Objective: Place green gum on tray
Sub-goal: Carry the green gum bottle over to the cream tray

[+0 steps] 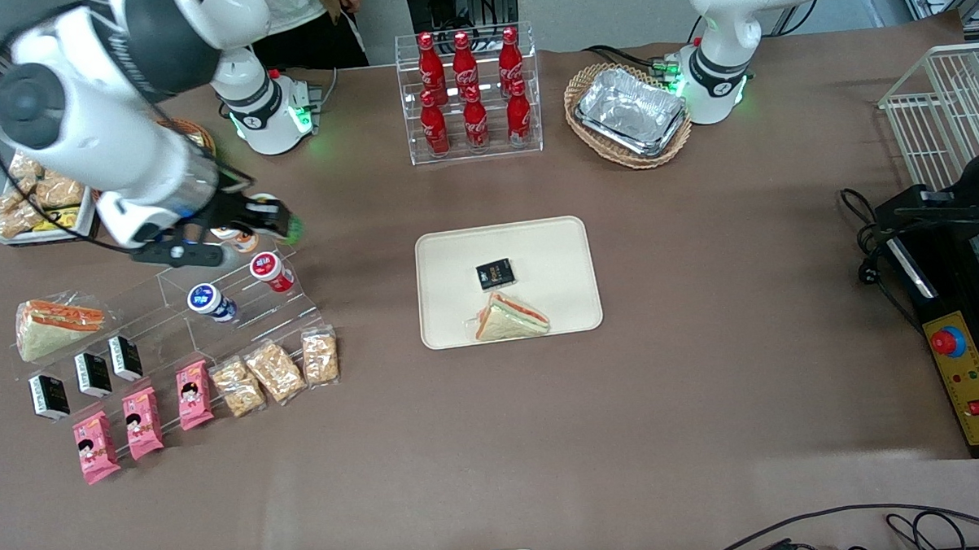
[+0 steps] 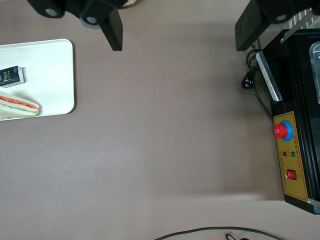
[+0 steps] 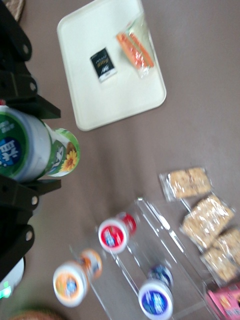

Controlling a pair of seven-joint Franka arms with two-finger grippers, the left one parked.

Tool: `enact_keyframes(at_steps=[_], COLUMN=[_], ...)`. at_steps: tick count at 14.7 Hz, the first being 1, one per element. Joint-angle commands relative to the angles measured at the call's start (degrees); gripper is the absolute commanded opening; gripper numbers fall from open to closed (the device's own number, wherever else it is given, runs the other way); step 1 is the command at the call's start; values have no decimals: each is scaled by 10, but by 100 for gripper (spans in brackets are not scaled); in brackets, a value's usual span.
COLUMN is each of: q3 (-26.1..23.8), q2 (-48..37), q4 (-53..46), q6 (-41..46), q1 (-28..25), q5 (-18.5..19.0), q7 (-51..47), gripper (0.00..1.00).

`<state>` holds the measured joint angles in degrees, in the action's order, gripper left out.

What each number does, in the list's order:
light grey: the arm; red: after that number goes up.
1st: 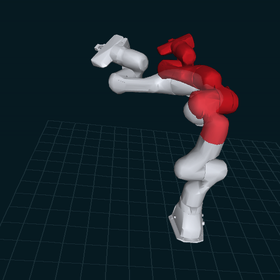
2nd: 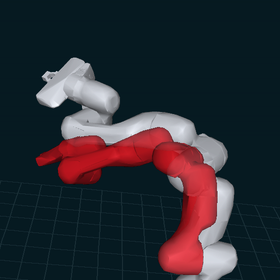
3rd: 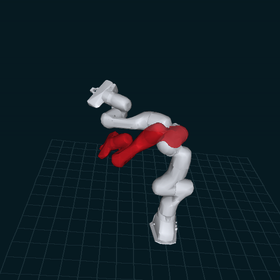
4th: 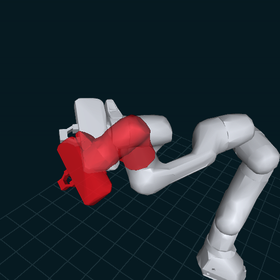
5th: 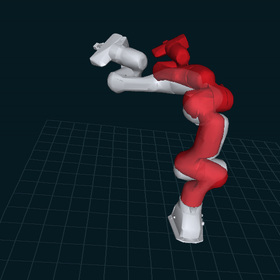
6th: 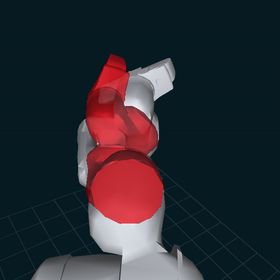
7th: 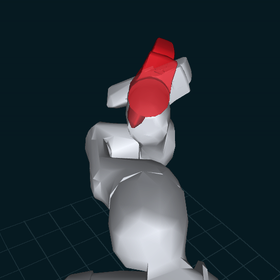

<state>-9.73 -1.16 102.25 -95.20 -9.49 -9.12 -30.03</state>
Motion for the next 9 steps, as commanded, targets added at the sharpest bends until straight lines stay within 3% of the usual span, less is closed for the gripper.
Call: enact_keyframes(at_steps=[1, 5, 9], q3=[-30, -29, -29], q2=[48, 67, 117], q4=[-8, 75, 99], q6=[-60, -194, -255], q1=[-30, -106, -167], q5=[-8, -1, 67], q7=[-122, -233, -322], gripper=[52, 52, 52])
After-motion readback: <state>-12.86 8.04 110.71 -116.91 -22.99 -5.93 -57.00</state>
